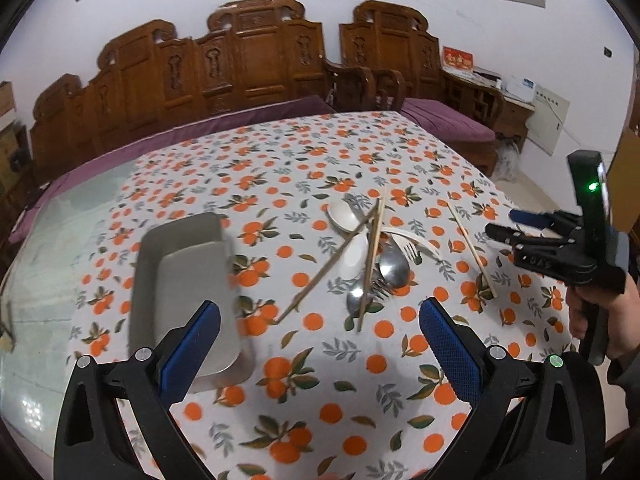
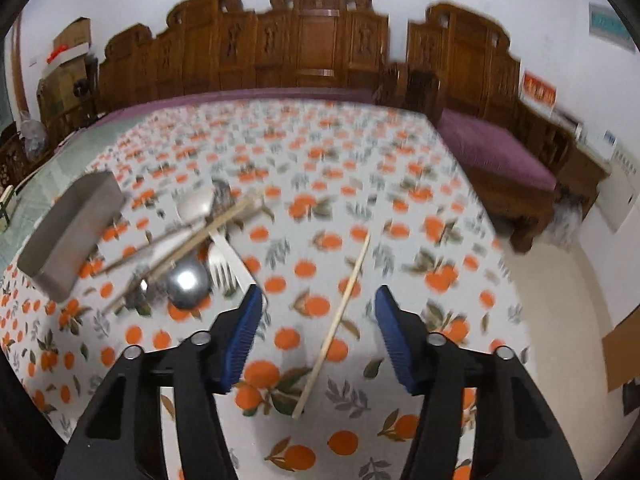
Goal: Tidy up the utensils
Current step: 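Grasp a light wooden chopstick with the right tool while the left tool grasps a dark chopstick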
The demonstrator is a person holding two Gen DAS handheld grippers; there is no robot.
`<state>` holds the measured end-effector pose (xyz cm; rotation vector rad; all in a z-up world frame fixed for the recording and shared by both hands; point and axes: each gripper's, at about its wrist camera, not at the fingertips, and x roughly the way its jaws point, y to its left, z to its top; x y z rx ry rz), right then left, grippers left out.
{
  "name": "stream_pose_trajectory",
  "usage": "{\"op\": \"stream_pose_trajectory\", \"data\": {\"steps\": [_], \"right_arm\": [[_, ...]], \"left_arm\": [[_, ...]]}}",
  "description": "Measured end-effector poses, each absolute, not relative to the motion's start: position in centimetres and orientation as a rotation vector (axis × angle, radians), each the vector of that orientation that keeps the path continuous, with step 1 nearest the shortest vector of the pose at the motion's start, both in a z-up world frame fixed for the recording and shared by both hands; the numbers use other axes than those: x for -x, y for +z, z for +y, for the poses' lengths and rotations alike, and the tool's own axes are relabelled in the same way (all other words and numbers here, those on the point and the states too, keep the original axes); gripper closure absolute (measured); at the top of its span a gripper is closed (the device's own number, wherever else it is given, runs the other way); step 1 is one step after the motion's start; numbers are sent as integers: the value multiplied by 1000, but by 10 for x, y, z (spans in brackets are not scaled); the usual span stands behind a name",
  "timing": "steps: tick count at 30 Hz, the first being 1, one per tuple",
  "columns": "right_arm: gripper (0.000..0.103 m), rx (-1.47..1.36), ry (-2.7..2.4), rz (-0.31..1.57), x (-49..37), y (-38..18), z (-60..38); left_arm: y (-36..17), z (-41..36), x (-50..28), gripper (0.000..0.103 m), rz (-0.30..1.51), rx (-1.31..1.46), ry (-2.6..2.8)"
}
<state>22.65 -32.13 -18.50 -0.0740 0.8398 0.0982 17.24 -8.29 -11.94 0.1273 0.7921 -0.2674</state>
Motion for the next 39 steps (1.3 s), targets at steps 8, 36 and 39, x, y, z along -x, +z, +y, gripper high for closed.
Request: {"op": "stream_pose_trajectory", "data": {"steps": [8, 36, 39], "right_arm": [[55, 85, 104, 962, -234, -230, -325], [95, 104, 106, 1039, -237, -244, -329], [97, 105, 105, 1039, -236, -243, -331]], "left_arm": [[-154, -103, -190, 9, 858, -129, -362], [-221, -123, -237, 100, 1009, -57, -380], [-211, -119, -229, 100, 989, -43, -388]]}}
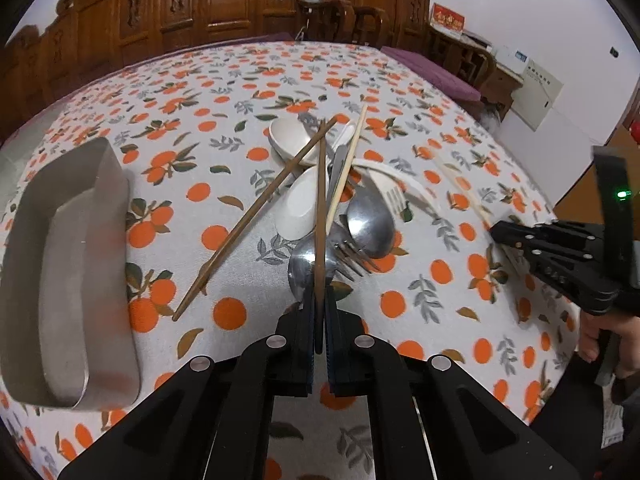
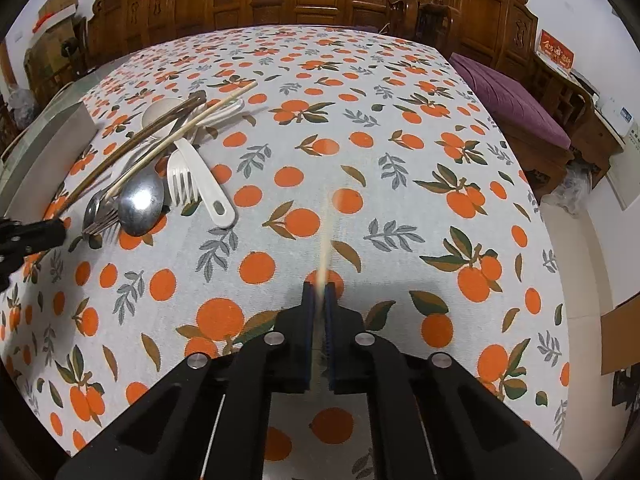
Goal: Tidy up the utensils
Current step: 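Grasp a light wooden chopstick with the right tool while the left tool grasps a dark chopstick, then lower the dark chopstick into the grey tray and open the left tool while the right carries its chopstick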
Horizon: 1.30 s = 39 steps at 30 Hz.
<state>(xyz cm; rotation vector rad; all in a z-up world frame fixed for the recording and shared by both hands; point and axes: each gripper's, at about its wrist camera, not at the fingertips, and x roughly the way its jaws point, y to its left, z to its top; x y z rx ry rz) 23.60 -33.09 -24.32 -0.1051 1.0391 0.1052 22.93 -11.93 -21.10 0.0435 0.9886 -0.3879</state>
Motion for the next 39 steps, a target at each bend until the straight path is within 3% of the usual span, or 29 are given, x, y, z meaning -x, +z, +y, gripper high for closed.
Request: {"op": "stream_pose_trajectory", "data": {"steps": [22, 39], "right_arm": [[97, 90, 210, 918, -221, -192, -298], [97, 153, 362, 842, -200, -156, -216]], "left_arm": [[-141, -109, -183, 100, 830, -12, -447], [-133, -14, -190, 100, 821, 5, -256]]}}
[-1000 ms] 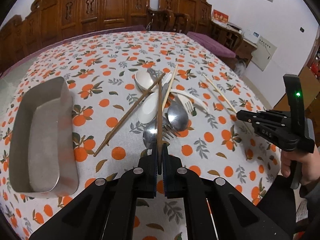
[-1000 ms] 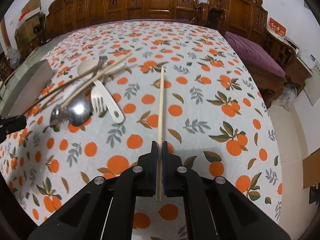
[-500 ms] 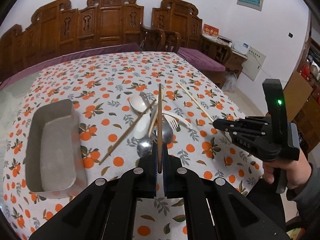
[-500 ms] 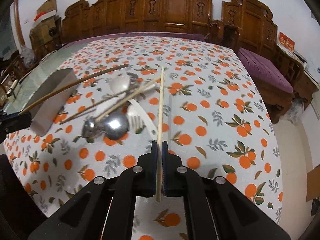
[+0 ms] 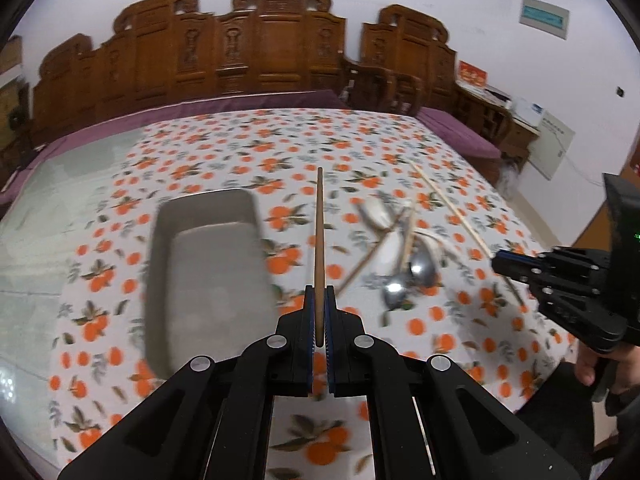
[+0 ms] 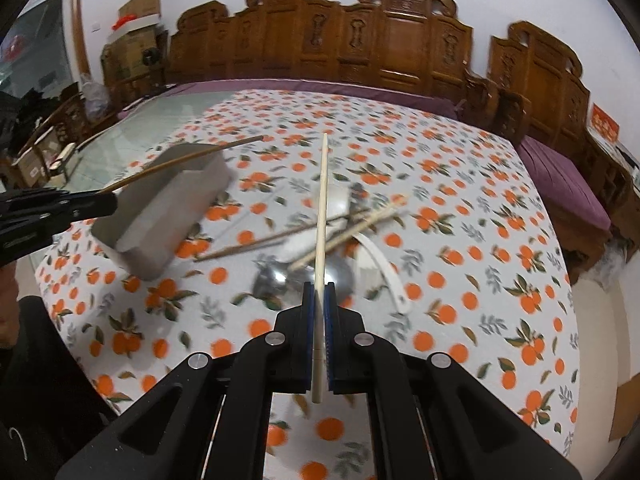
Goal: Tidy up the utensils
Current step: 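Lower the dark chopstick into the grey tray and open the left tool while the right carries its chopstick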
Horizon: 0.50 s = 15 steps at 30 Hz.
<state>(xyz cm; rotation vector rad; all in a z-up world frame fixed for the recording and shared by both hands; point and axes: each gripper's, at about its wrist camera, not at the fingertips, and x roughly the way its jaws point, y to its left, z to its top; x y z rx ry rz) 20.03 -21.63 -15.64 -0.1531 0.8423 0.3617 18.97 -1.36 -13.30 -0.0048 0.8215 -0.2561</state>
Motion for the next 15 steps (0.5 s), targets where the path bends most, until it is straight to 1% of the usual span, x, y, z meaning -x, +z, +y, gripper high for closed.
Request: {"op": "stream_pose_trajectory", "data": {"steps": [7, 15], "right_arm": [[97, 155, 412, 830, -205, -149, -180], [97, 152, 456, 828, -210, -145, -141]], "left_arm": [[-136, 28, -196, 100, 839, 25, -177], [-163, 55, -210, 100, 905, 40, -111]]}}
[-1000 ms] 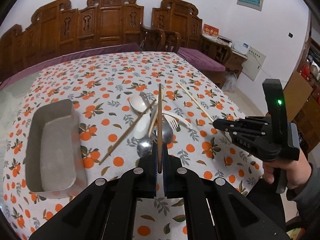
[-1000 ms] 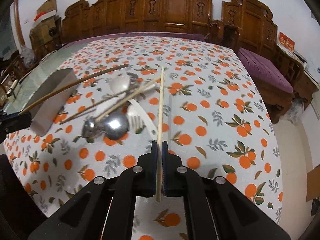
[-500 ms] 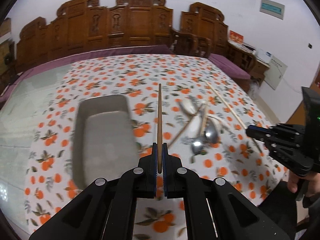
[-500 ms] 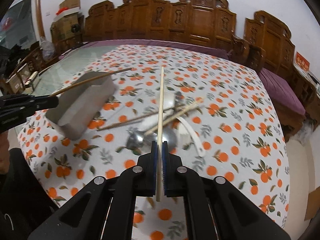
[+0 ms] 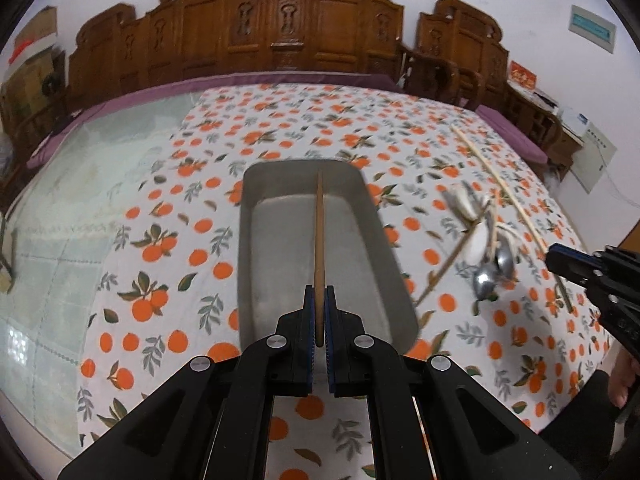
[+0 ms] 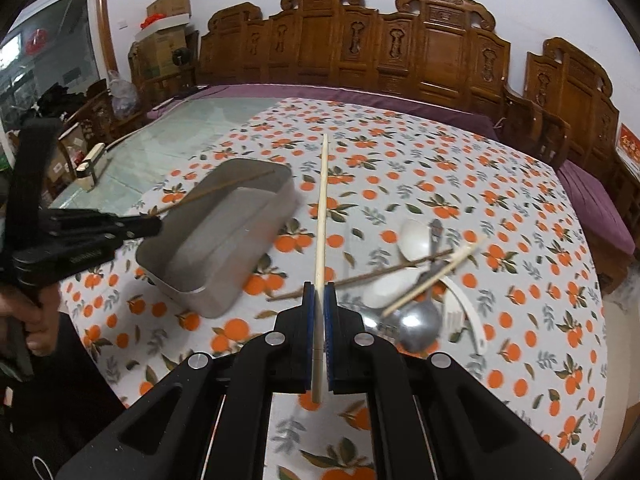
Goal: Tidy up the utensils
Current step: 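Lower the dark chopstick into the grey tray and open the left tool while the right carries its chopstick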
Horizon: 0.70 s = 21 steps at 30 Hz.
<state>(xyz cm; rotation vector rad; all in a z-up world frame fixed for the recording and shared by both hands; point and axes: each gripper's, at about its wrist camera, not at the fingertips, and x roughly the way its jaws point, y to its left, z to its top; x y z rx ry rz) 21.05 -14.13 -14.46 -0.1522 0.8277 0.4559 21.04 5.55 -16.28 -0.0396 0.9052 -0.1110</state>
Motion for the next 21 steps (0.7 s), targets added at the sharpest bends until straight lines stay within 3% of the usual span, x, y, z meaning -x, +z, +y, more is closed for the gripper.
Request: {"op": "stream_pose_trajectory", "data": {"steps": [12, 16, 21], "right_arm": [[97, 150, 491, 856, -211, -150, -109], [97, 148, 499, 858, -213, -149, -103], [97, 139, 514, 860, -219, -148, -94]], "left_arm": [[-174, 60, -218, 97, 915, 56, -109], [-168, 63, -213, 77, 867, 54, -102], [-163, 74, -209, 72, 847, 78, -100]]}}
